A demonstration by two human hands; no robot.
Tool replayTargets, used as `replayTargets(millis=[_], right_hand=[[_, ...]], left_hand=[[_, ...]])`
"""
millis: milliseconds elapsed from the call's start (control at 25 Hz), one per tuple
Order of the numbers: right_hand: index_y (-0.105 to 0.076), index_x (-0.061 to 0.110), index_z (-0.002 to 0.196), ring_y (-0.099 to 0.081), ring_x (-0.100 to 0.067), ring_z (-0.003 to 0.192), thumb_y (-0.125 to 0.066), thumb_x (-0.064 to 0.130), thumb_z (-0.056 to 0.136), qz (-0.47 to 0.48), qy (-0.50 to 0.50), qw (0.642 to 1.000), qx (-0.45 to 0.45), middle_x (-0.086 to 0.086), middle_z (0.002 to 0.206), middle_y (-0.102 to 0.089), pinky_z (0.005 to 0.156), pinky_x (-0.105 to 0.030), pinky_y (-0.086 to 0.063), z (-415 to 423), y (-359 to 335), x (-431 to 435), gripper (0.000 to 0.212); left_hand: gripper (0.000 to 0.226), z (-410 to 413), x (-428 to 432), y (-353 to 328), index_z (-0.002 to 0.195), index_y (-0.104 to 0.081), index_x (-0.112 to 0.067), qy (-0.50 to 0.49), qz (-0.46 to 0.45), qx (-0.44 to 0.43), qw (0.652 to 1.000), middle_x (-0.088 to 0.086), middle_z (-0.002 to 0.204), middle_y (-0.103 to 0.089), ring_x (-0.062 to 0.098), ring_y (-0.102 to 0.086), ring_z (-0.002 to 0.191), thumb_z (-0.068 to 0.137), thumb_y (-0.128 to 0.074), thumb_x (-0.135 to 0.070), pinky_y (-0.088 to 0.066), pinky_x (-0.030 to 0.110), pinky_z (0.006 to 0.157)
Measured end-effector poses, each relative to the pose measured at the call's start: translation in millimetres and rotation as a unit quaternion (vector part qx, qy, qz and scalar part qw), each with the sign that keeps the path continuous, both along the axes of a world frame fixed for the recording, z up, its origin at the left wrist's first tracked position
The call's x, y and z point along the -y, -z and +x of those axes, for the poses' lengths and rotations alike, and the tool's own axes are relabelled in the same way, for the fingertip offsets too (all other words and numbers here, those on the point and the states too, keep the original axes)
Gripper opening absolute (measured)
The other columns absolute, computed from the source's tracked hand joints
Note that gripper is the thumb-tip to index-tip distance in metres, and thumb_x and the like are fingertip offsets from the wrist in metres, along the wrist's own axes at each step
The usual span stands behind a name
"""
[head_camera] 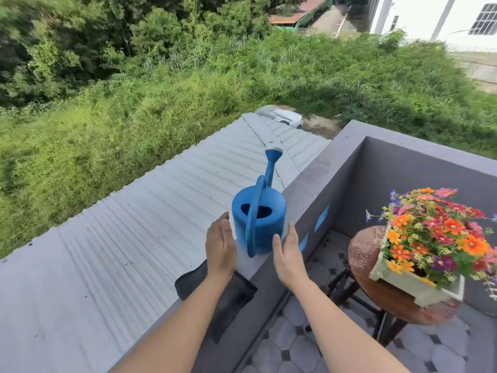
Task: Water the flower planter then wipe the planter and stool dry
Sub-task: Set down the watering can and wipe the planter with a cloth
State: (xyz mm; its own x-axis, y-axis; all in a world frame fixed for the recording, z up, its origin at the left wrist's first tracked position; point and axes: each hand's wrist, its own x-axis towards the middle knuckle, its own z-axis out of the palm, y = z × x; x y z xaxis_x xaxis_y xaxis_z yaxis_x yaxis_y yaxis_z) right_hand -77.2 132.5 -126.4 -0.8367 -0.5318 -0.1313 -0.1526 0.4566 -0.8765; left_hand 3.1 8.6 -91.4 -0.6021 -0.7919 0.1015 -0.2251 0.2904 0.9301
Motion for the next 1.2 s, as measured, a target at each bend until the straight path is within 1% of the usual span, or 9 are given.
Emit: replayTargets(millis=[160,280,400,600,760,920,1000,1120,1200], right_hand=[[0.006,0.018,0.149,-0.013,-0.022,0.146,-0.026,0.055,0.095,0.076,-0.001,0.994,0.075,-0.003,0.161,0.002,0.119,-0.042,-0.016,42.0,25.3,3.8,0.073],[0.005,0.015,0.149,-0.024,-0.025,0.143,-0.037,0.056,0.093,0.079,-0.019,0.983,0.162,-0.008,0.160,-0.009,0.115,-0.039,-0.023,66.3,31.9,12.1,0.081],[-0.008,0.010,0.145,-0.042,-0.028,0.131,-0.047,0.052,0.091,0.095,-0.028,0.972,0.214,-0.014,0.148,-0.037,0.105,-0.035,-0.036,77.9,36.8,16.8,0.079],[-0.044,0.008,0.120,-0.053,-0.029,0.113,-0.048,0.049,0.092,0.167,-0.049,0.973,0.154,-0.012,0.124,-0.056,0.089,-0.033,-0.043,74.8,31.7,18.3,0.049],[-0.047,0.008,0.128,-0.052,-0.026,0.116,-0.048,0.042,0.095,0.116,-0.040,0.983,0.138,-0.010,0.125,-0.057,0.089,-0.028,-0.039,77.3,18.3,12.6,0.047],[-0.056,0.011,0.110,-0.056,-0.020,0.093,-0.053,0.038,0.092,0.073,-0.020,0.990,0.123,-0.006,0.106,-0.063,0.078,-0.028,-0.043,80.7,9.4,9.6,0.032],[-0.057,0.013,0.105,-0.054,-0.018,0.088,-0.056,0.039,0.091,0.076,-0.015,0.990,0.117,-0.004,0.102,-0.062,0.076,-0.027,-0.043,81.3,7.3,9.5,0.030],[-0.055,0.012,0.118,-0.052,-0.017,0.096,-0.059,0.038,0.089,0.072,-0.014,0.990,0.122,-0.002,0.109,-0.057,0.083,-0.025,-0.042,81.0,2.3,7.7,0.039],[-0.050,0.008,0.128,-0.052,-0.022,0.111,-0.060,0.036,0.089,0.079,-0.018,0.989,0.127,-0.005,0.117,-0.053,0.088,-0.025,-0.039,79.2,-0.4,6.3,0.049]], left_hand=[[0.049,35.5,19.7,40.9,0.145,-0.031,-0.011,0.031,-0.068,0.189,0.979,0.004,0.151,-0.037,0.019,-0.030,0.138,0.101,-0.026,-0.032,-0.023,0.029,0.110],[0.059,56.8,33.8,69.4,0.149,-0.016,-0.008,0.077,-0.157,0.371,0.912,0.010,0.156,-0.024,0.025,-0.023,0.142,0.100,-0.026,-0.039,-0.020,0.038,0.115],[0.066,63.6,37.6,79.5,0.149,-0.015,-0.011,0.091,-0.169,0.468,0.863,0.011,0.149,-0.038,0.029,-0.035,0.135,0.097,-0.021,-0.050,-0.023,0.046,0.111],[0.061,66.5,39.3,76.1,0.140,-0.033,-0.012,0.072,-0.241,0.457,0.853,0.011,0.121,-0.051,0.030,-0.046,0.114,0.095,-0.029,-0.054,-0.041,0.043,0.090],[0.060,71.5,31.5,78.5,0.130,-0.048,-0.003,0.054,-0.285,0.420,0.860,0.015,0.104,-0.059,0.033,-0.055,0.098,0.092,-0.040,-0.049,-0.049,0.043,0.076],[0.061,72.1,36.6,71.5,0.127,-0.045,-0.013,0.050,-0.201,0.482,0.851,0.010,0.120,-0.054,0.030,-0.047,0.114,0.092,-0.028,-0.061,-0.041,0.043,0.090],[0.058,69.4,45.1,69.8,0.118,-0.048,-0.016,0.077,-0.138,0.486,0.860,0.007,0.117,-0.060,0.028,-0.051,0.111,0.090,-0.031,-0.064,-0.041,0.044,0.091],[0.048,65.2,54.8,72.3,0.103,-0.048,-0.016,0.069,-0.074,0.422,0.901,0.005,0.109,-0.060,0.028,-0.054,0.105,0.085,-0.047,-0.061,-0.044,0.044,0.087],[0.046,63.6,52.9,68.2,0.100,-0.050,-0.015,0.052,-0.120,0.410,0.903,0.005,0.106,-0.059,0.028,-0.052,0.103,0.085,-0.051,-0.058,-0.046,0.043,0.082]])
